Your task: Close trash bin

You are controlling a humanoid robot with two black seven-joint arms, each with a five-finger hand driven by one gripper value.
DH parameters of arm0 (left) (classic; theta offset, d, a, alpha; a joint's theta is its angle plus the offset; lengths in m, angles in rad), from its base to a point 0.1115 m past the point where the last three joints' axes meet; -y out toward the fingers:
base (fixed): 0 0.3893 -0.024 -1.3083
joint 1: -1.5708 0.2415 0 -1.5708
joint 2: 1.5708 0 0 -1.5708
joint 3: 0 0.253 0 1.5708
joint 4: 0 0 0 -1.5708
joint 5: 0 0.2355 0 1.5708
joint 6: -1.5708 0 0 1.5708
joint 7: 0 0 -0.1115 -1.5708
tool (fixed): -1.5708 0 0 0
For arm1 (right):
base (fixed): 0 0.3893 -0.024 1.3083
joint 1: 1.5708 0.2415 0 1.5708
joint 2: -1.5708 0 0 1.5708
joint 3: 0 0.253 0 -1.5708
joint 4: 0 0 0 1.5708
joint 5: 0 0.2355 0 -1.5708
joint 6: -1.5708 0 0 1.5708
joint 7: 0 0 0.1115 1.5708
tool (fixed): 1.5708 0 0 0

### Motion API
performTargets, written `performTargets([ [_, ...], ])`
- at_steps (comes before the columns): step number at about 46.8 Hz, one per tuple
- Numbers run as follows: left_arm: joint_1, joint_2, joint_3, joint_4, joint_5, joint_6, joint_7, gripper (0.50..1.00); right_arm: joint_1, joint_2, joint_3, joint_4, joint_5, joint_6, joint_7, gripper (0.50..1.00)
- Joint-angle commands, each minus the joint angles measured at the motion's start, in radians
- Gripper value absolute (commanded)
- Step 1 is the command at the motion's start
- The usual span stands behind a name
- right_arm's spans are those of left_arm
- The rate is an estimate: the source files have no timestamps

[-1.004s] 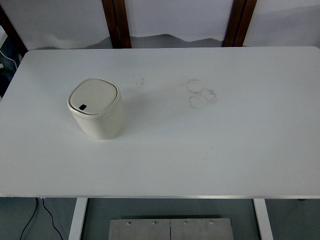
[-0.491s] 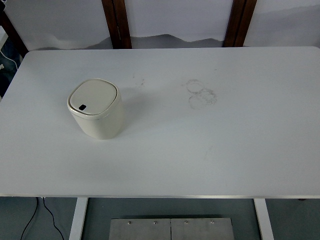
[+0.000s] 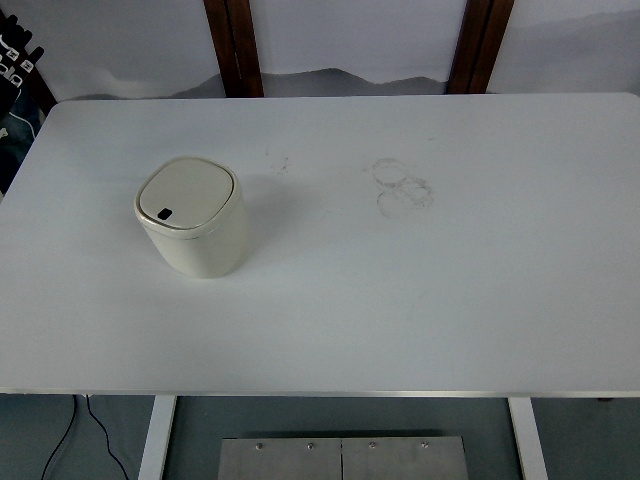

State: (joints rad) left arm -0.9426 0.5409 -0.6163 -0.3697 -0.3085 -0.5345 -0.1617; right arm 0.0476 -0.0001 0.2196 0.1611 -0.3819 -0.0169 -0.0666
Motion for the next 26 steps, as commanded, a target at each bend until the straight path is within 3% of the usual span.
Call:
performTargets([
  [1, 0.008, -0.001, 0.000, 0.000, -0.004, 0.001, -0.001, 1.000, 0.000, 0.000, 0.001, 0.000, 0.000, -0.002, 0.001, 0.995],
  [10, 0.033, -0.007, -0.003, 0.000, -0.017, 0.037, 0.002, 1.000, 0.000, 0.000, 0.000, 0.000, 0.000, 0.000, 0.001, 0.995],
  [26, 0.034, -0.013, -0.002, 0.000, -0.015, 0.047, 0.004, 1.000, 0.000, 0.000, 0.000, 0.000, 0.000, -0.002, 0.004, 0.995],
])
